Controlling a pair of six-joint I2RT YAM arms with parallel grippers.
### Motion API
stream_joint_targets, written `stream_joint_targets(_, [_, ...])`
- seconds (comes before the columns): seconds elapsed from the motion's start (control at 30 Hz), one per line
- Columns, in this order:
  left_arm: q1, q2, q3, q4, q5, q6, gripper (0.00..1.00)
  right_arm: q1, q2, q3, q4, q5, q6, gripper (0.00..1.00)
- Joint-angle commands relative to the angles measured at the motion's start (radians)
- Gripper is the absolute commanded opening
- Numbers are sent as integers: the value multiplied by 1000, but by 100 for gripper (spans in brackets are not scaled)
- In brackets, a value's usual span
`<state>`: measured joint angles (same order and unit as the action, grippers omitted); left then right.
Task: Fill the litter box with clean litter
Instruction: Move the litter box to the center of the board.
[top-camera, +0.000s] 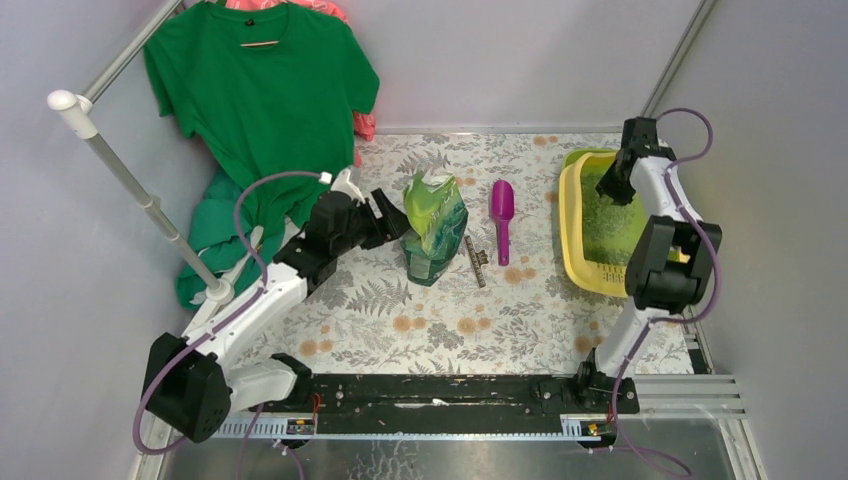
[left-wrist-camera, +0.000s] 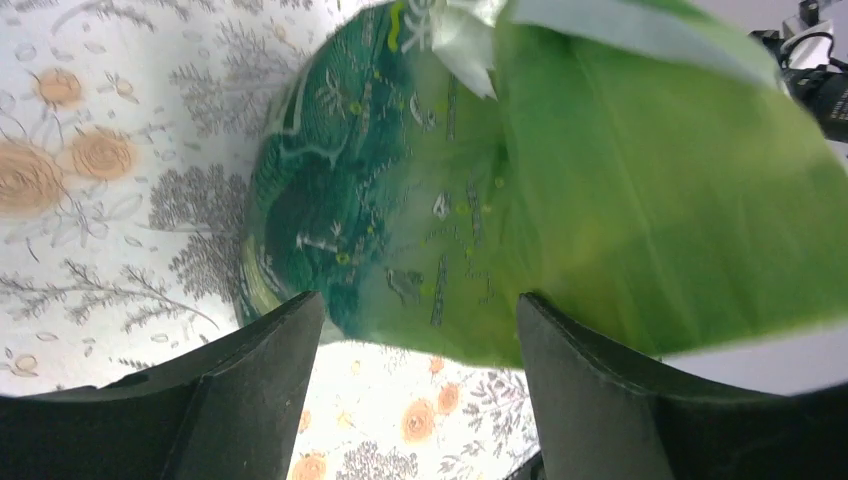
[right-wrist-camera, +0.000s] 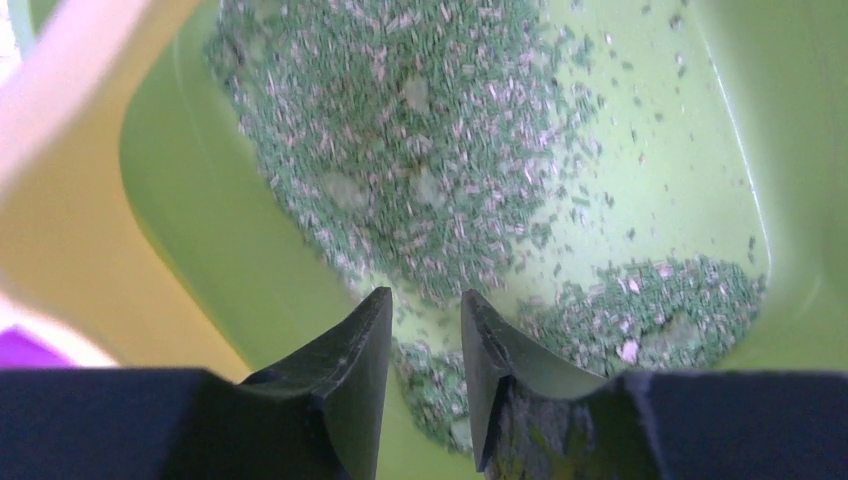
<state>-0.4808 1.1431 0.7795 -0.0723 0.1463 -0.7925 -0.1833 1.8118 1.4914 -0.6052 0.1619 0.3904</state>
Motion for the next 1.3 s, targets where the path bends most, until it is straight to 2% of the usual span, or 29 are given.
stream_joint_targets(0.0, [35,41,68,40,18,48,79,5,130,186,-87,50,25,37])
stream_joint_targets(0.17, [80,81,68,65,53,58,79,5,238,348,-77,25,46,37])
stream_joint_targets(0.33, [112,119,77,68,81,65,79,5,368,544,-152,23,47,36])
stream_joint_targets(0.63, [137,158,86,104,96,68,79,5,410,595,-102,-8,68,36])
stream_joint_targets(0.93, [144,188,96,114,106,70,79,5,432,655,-79,-43,73,43])
stream_joint_targets(1.1, [145,200,92,124,109,66,78,6,464,691,-89,-57,77,43])
stream_joint_targets(1.17, [146,203,93,123,108,66,79,5,470,690,-78,-63,79,52])
stream_joint_targets(1.27, [148,207,98,120,104,68,79,5,482,708,-97,-76,83,57])
